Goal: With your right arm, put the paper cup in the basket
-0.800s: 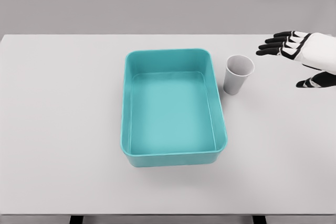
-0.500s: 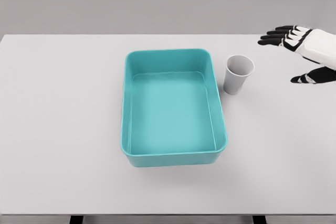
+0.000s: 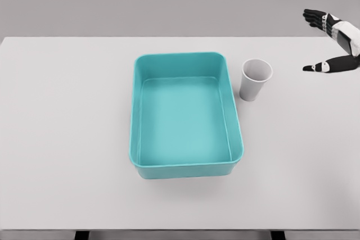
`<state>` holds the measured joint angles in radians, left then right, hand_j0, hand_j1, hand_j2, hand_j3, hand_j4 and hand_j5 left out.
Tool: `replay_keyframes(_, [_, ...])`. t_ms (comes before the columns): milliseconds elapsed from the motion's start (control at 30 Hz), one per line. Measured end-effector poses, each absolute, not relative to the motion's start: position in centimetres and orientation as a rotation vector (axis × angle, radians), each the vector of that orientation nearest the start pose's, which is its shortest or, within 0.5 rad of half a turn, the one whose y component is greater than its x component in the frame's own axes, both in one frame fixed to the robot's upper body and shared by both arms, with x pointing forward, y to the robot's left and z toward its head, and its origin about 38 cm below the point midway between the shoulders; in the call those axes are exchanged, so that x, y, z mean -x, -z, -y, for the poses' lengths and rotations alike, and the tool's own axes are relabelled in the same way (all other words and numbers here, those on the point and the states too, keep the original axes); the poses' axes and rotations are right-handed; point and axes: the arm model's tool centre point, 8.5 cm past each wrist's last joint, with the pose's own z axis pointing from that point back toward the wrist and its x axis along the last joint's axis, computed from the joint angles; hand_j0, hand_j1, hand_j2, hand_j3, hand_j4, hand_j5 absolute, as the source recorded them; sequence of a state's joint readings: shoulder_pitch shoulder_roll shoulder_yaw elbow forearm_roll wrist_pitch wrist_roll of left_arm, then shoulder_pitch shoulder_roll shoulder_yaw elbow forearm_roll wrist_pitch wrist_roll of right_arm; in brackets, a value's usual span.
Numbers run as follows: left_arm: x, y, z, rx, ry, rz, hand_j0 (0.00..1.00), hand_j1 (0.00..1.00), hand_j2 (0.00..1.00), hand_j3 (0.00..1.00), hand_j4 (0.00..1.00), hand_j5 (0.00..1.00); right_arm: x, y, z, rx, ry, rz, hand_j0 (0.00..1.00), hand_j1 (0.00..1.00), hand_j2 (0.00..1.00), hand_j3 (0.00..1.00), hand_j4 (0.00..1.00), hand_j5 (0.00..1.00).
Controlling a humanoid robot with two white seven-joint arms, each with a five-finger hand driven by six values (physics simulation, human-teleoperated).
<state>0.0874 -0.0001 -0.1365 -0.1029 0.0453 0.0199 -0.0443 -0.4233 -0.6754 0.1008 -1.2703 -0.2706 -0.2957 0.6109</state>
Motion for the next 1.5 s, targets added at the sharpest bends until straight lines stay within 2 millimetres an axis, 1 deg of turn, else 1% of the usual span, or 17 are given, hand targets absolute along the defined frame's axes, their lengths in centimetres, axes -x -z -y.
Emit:
replay_keyframes(67, [2.3, 26.4, -26.3, -0.03, 0.09, -0.011, 1.0, 1.0, 1.0, 1.0, 1.0, 1.0, -45.2, -20.9, 40.6, 0.027, -0.894, 1.655, 1.0, 1.0, 1.0, 1.0, 1.0, 1.0])
replay_keyframes(200, [2.3, 26.4, -26.3, -0.03, 0.09, -0.011, 1.0, 1.0, 1.0, 1.0, 1.0, 1.0, -45.4, -16.9, 40.0, -0.024, -0.871, 1.549, 1.0, 1.0, 1.0, 1.0, 1.0, 1.0])
replay_keyframes(333, [2.3, 26.4, -26.3, -0.03, 0.09, -0.011, 1.0, 1.0, 1.0, 1.0, 1.0, 1.0, -45.6, -14.4, 38.9, -0.074, -0.828, 1.518, 1.0, 1.0, 1.0, 1.0, 1.0, 1.0])
replay_keyframes(400, [2.3, 26.4, -26.3, -0.03, 0.09, -0.011, 1.0, 1.0, 1.0, 1.0, 1.0, 1.0, -45.8, -13.7, 38.7, -0.091, -0.801, 1.515, 1.0, 1.0, 1.0, 1.0, 1.0, 1.0])
replay_keyframes(500, [2.3, 26.4, -26.3, -0.03, 0.091, -0.011, 1.0, 1.0, 1.0, 1.0, 1.0, 1.0, -46.5, -12.9, 37.6, -0.138, -0.743, 1.531, 1.0, 1.0, 1.0, 1.0, 1.0, 1.0])
replay_keyframes(600, [2.3, 26.4, -26.3, -0.03, 0.091, -0.011, 1.0, 1.0, 1.0, 1.0, 1.0, 1.0, -46.7, -11.8, 36.7, -0.178, -0.7, 1.529, 1.0, 1.0, 1.0, 1.0, 1.0, 1.0])
replay_keyframes(667, [2.3, 26.4, -26.3, -0.03, 0.09, -0.011, 1.0, 1.0, 1.0, 1.0, 1.0, 1.0, -46.7, -11.4, 36.4, -0.191, -0.688, 1.525, 1.0, 1.0, 1.0, 1.0, 1.0, 1.0])
replay_keyframes(867, [2.3, 26.4, -26.3, -0.03, 0.09, -0.011, 1.0, 1.0, 1.0, 1.0, 1.0, 1.0, -46.7, -11.1, 36.1, -0.202, -0.678, 1.525, 1.0, 1.0, 1.0, 1.0, 1.0, 1.0])
replay_keyframes(1067, [2.3, 26.4, -26.3, -0.03, 0.09, -0.011, 1.0, 1.0, 1.0, 1.0, 1.0, 1.0, -46.6, -10.4, 35.0, -0.229, -0.669, 1.523, 1.0, 1.0, 1.0, 1.0, 1.0, 1.0])
replay_keyframes(1300, [2.3, 26.4, -26.3, -0.03, 0.09, -0.011, 1.0, 1.0, 1.0, 1.0, 1.0, 1.0, -46.6, -10.1, 34.1, -0.25, -0.667, 1.527, 1.0, 1.0, 1.0, 1.0, 1.0, 1.0])
replay_keyframes(1500, [2.3, 26.4, -26.3, -0.03, 0.091, -0.011, 1.0, 1.0, 1.0, 1.0, 1.0, 1.0, -46.5, -9.7, 33.7, -0.259, -0.664, 1.522, 1.0, 1.0, 1.0, 1.0, 1.0, 1.0])
